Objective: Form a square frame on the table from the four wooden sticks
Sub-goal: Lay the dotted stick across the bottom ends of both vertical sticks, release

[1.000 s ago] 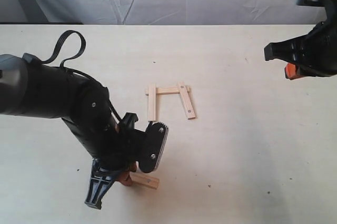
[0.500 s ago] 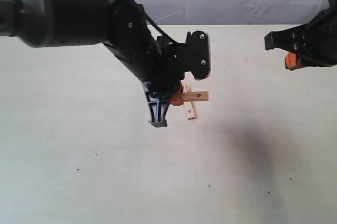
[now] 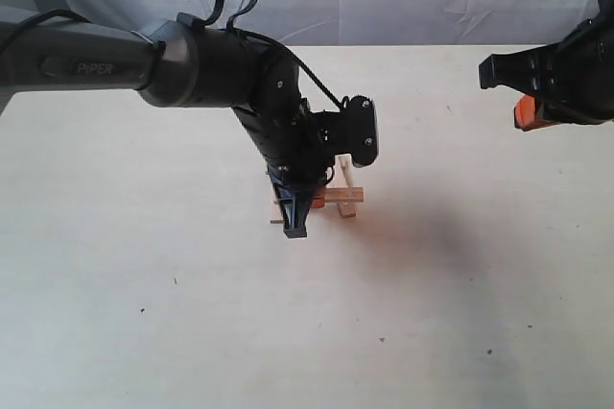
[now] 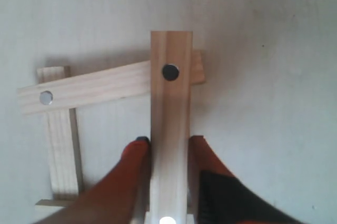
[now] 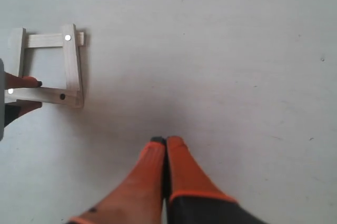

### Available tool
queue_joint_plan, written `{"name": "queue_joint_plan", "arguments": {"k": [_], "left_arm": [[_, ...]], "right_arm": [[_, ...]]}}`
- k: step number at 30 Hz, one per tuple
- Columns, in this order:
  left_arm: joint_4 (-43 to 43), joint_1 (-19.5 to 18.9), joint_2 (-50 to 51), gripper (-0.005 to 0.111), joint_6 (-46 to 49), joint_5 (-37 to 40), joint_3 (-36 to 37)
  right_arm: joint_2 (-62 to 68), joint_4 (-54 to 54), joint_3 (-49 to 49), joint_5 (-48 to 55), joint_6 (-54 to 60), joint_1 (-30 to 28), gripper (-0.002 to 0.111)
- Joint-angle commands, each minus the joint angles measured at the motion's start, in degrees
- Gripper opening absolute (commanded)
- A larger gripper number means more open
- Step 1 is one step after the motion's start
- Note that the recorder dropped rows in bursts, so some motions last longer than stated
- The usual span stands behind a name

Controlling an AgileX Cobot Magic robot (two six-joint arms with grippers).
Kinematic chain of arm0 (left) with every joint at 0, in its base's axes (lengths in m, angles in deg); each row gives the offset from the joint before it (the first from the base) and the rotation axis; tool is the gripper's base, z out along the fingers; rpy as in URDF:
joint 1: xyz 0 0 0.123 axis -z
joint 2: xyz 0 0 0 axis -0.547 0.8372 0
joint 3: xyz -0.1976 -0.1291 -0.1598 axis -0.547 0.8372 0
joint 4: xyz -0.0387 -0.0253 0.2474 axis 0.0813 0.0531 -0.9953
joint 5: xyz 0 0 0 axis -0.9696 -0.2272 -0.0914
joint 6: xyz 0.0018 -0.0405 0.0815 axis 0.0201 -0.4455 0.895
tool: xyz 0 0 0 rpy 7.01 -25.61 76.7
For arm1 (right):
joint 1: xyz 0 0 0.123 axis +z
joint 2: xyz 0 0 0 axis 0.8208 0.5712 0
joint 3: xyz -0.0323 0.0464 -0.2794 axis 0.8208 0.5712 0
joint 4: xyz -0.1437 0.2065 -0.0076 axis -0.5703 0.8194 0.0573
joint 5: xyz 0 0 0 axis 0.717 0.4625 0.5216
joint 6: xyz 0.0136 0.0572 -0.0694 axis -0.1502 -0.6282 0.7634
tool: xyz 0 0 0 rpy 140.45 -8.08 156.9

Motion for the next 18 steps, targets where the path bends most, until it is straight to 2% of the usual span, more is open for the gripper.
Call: {"name": "queue_joint_plan", "arguments": {"k": [1,16,18], "left_arm": [[-0.85,-0.1,0.5,0.0,0.51,-0.32,-0.61],[-1.22,-0.1,1.78,0.0,0.35,-1.12,-0.61],[-1.22,-0.1,1.78,0.003,0.34,-1.12,-0.61]], "right_arm": [[-0.57,0.41,-0.41,-0.12,0.48,-0.32,0.0],[-0.57,0.63,-0.41,-0.6,0.57,-0.32,0.0],[-0.57,0.78,-0.41,-0.6,0.57,-0.32,0.0]]}}
